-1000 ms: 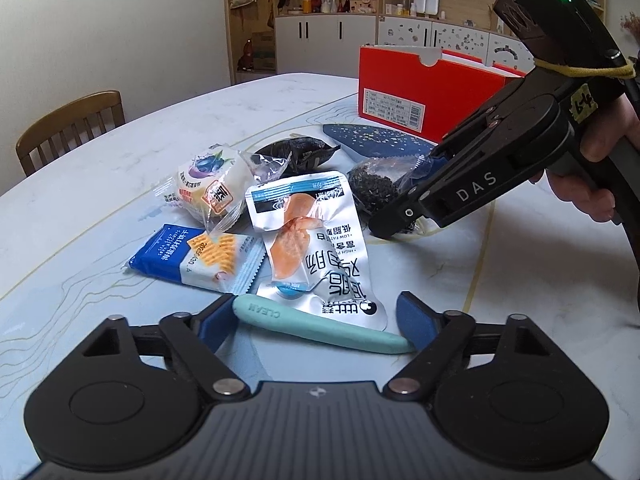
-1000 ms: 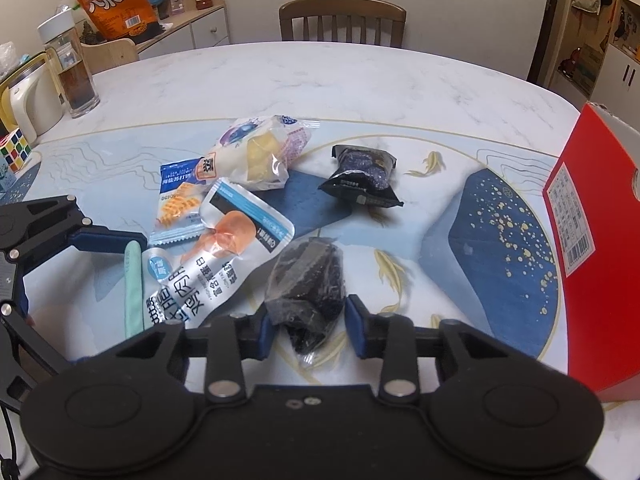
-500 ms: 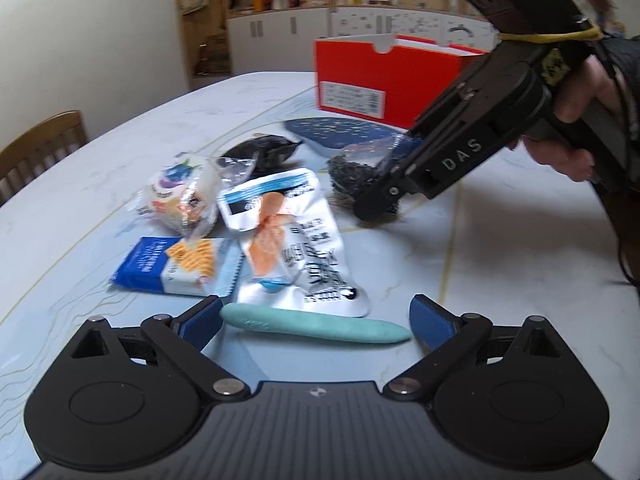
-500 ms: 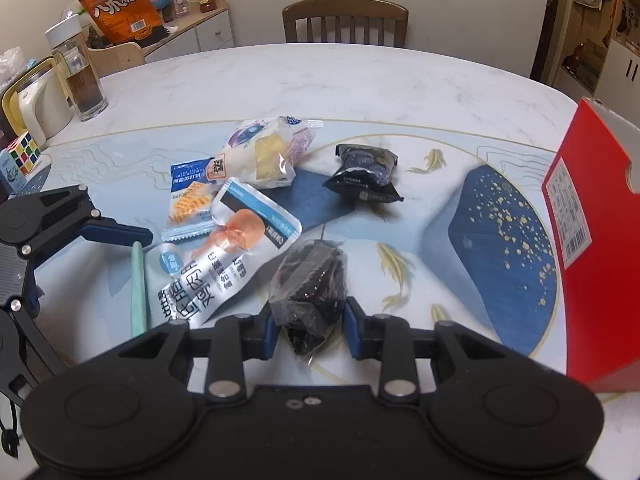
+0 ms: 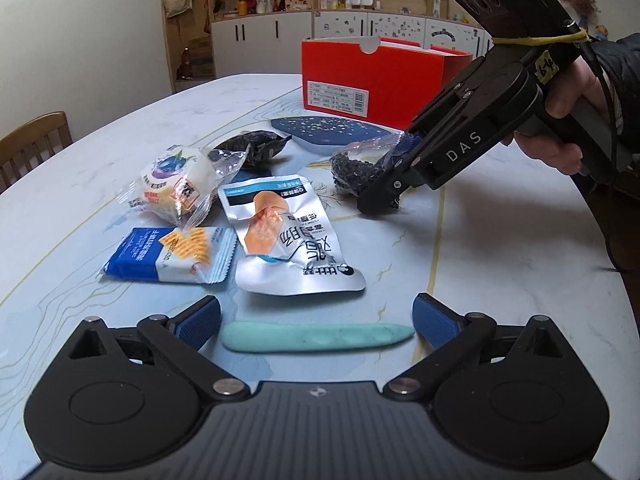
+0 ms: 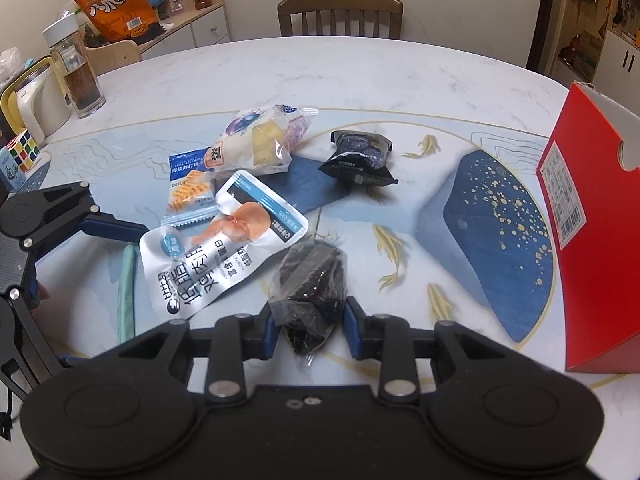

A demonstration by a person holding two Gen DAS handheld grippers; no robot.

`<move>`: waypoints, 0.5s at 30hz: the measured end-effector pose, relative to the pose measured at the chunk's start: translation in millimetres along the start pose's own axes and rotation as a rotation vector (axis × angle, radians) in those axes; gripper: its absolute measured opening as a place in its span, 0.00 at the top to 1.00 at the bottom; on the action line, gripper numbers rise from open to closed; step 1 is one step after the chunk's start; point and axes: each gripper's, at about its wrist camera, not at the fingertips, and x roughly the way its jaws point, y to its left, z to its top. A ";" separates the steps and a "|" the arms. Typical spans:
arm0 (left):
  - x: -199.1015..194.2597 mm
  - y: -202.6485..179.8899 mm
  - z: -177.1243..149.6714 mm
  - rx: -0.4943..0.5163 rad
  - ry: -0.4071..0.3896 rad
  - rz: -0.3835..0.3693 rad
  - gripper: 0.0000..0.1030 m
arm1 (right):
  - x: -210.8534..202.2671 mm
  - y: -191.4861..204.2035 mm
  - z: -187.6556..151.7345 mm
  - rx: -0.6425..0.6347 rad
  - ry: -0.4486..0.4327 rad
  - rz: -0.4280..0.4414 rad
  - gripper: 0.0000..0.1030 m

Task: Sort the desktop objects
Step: 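Lift and carry the black bag and green stick into the red shoebox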

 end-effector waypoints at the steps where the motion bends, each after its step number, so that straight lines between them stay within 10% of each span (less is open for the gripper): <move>1: -1.0 -0.1 -0.8 -0.004 -0.001 0.005 0.00 | -0.1 0.1 0.0 0.000 0.000 0.000 0.68; 15: -5.9 -2.0 -4.7 -0.007 -0.011 0.006 0.02 | 0.6 0.8 0.4 -0.002 0.001 -0.004 0.68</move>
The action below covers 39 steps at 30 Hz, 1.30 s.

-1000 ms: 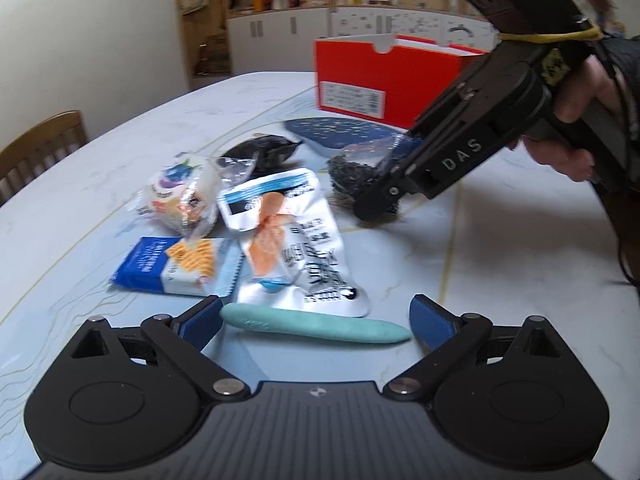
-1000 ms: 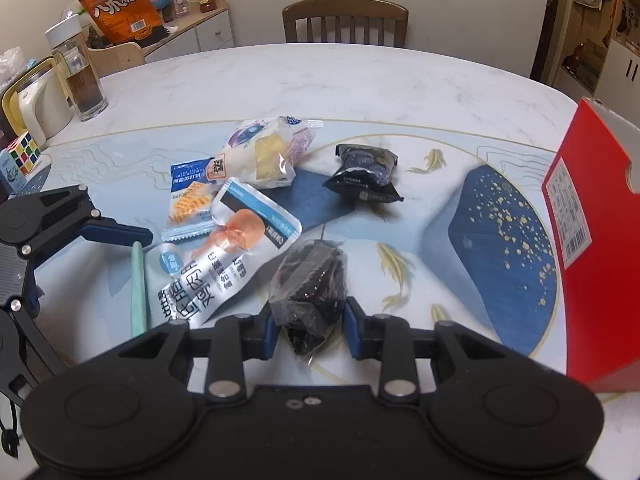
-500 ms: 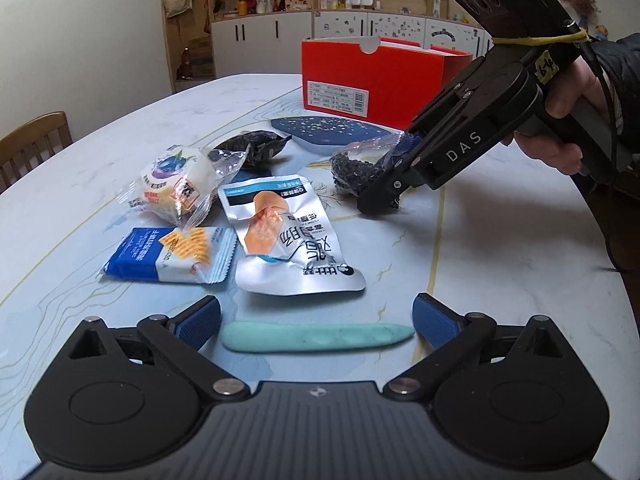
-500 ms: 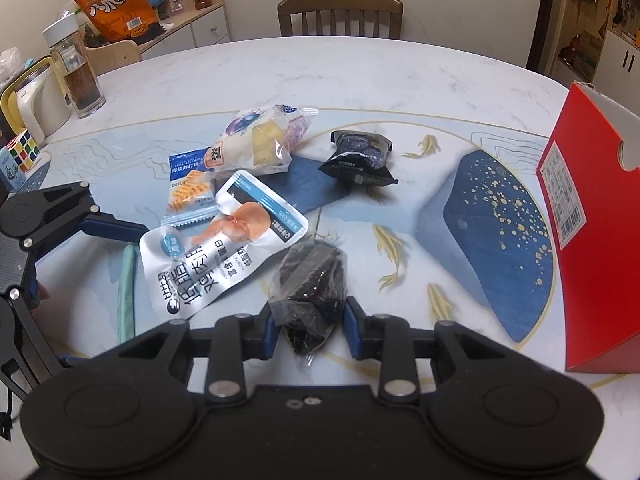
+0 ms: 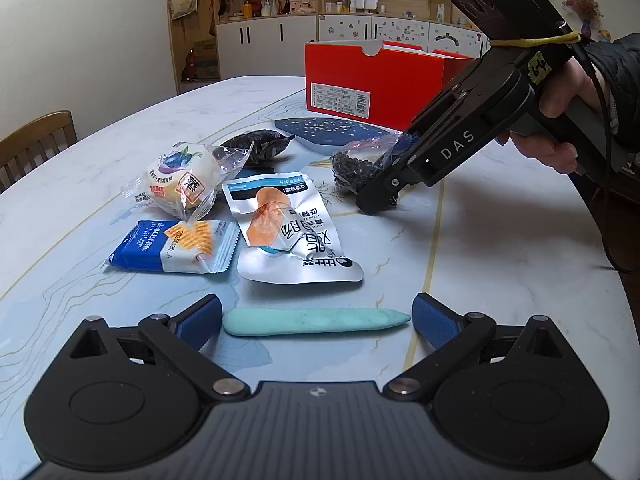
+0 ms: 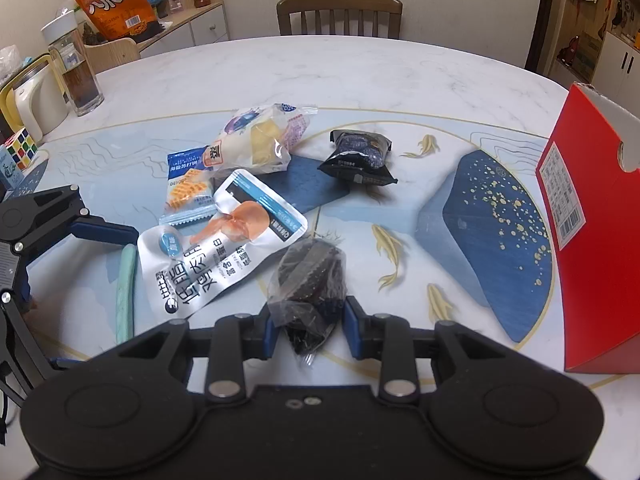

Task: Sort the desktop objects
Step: 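Lift and carry the black bag and green stick into the red shoebox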

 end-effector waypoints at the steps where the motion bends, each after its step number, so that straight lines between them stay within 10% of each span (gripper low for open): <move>1: -0.2 -0.2 0.0 -0.003 -0.002 0.004 0.04 | 0.2 -0.2 0.0 0.000 0.000 0.000 0.68; 17: -6.3 -9.4 17.7 -0.051 -0.016 0.062 0.05 | -13.2 -6.2 0.4 -0.002 -0.015 -0.007 0.70; 39: -7.3 -62.2 131.2 0.005 -0.147 0.077 0.05 | -103.9 -55.2 3.3 0.010 -0.116 -0.032 0.70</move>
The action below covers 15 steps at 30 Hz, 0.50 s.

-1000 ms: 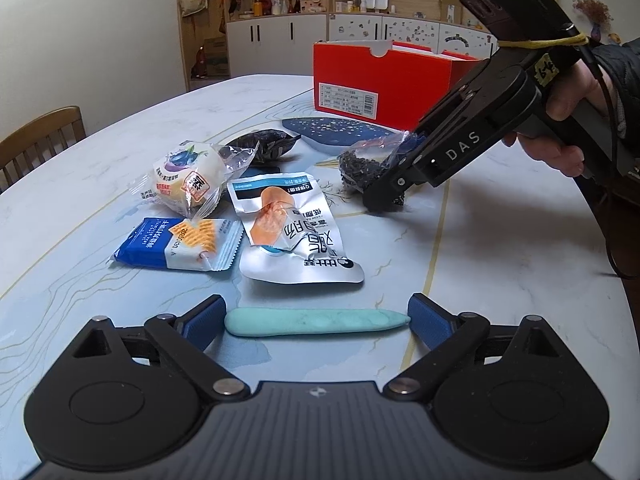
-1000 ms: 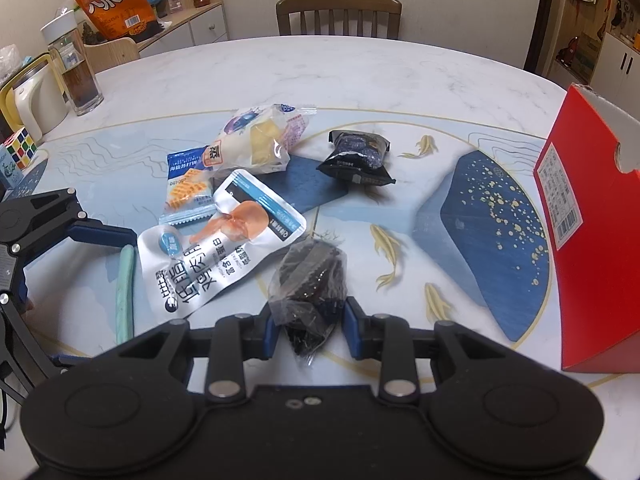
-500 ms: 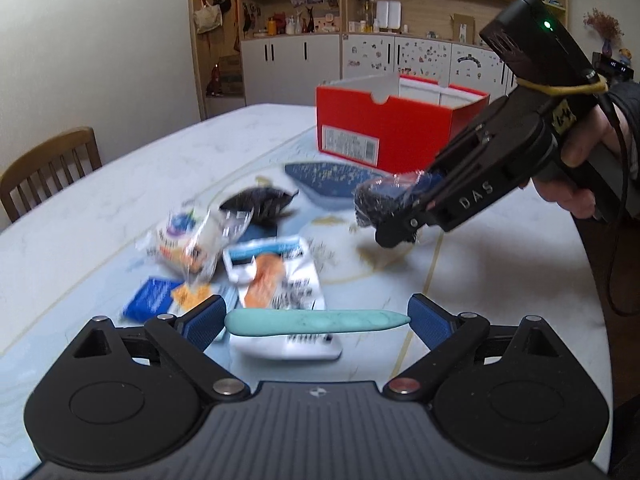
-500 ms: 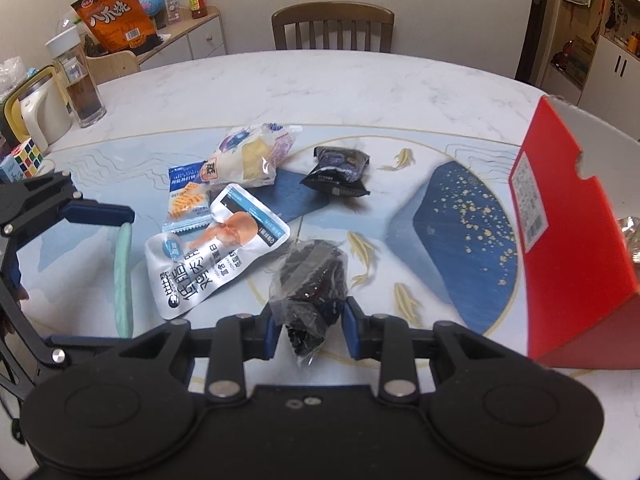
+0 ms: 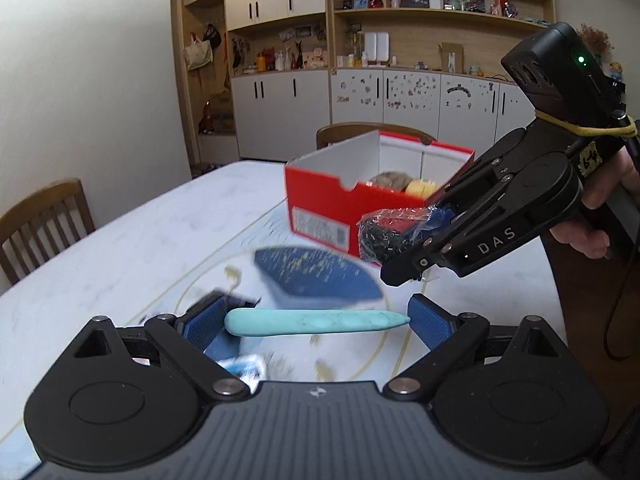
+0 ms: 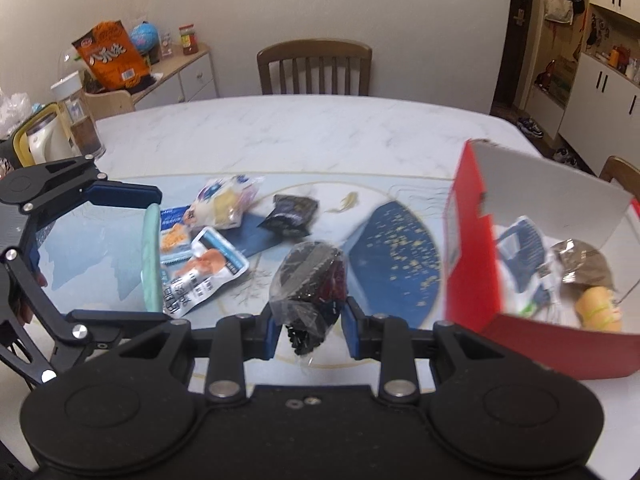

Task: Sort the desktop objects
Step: 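Lift and carry the black bag and green stick into the red shoebox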

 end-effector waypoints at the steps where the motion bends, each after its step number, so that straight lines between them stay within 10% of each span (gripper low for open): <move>1: 3.0 -3.5 4.5 0.005 -0.004 0.001 0.05 | -4.6 -4.7 0.6 -0.001 -0.007 -0.003 0.70; 15: 52.1 -51.0 72.4 -0.008 -0.054 -0.004 0.05 | -48.9 -87.2 3.8 0.002 -0.073 -0.047 0.70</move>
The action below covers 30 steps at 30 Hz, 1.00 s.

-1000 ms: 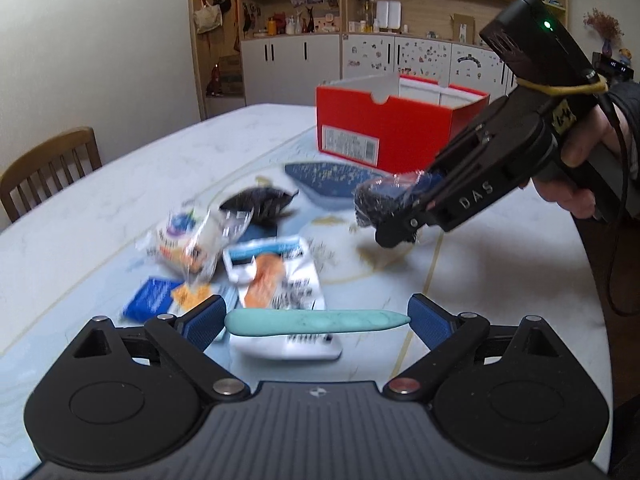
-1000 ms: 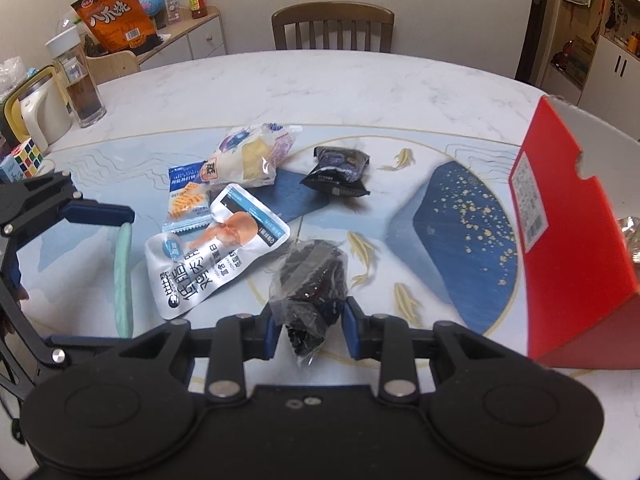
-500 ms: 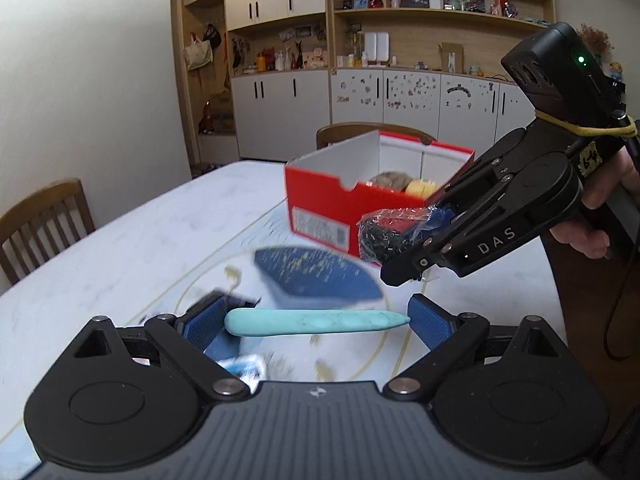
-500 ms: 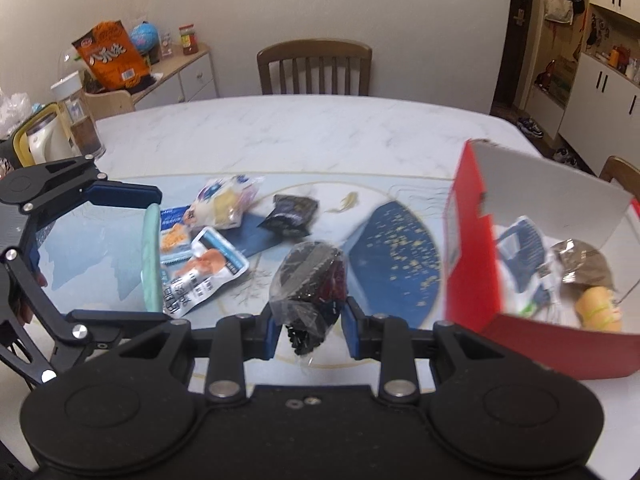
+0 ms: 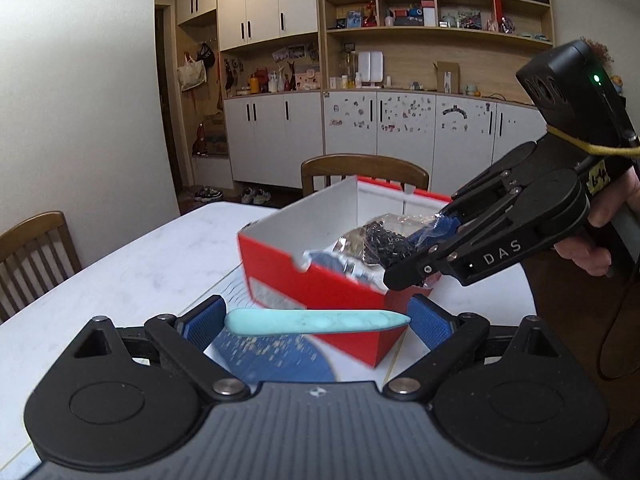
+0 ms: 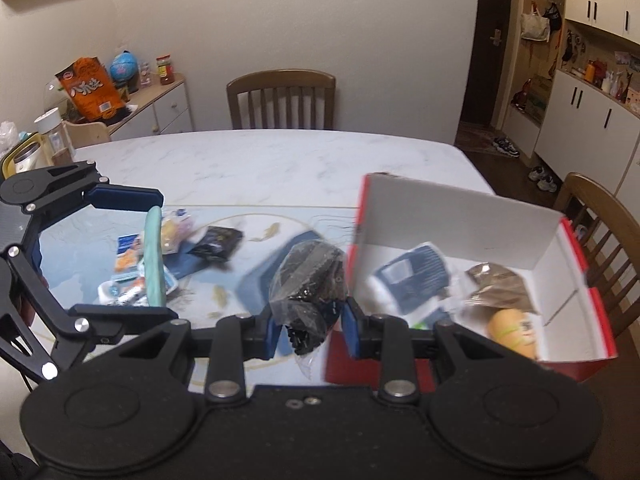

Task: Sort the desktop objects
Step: 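Lift and carry the black bag and green stick into the red shoebox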

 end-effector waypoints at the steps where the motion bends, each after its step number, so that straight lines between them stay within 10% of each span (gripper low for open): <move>1: 3.7 -2.6 4.3 -0.004 -0.002 -0.003 0.05 | -1.8 -6.3 -0.1 0.001 -0.003 -0.004 0.70; 30: 159.2 -43.5 75.0 -0.059 0.162 -0.018 0.05 | 34.0 -152.5 -3.4 -0.023 0.094 -0.063 0.70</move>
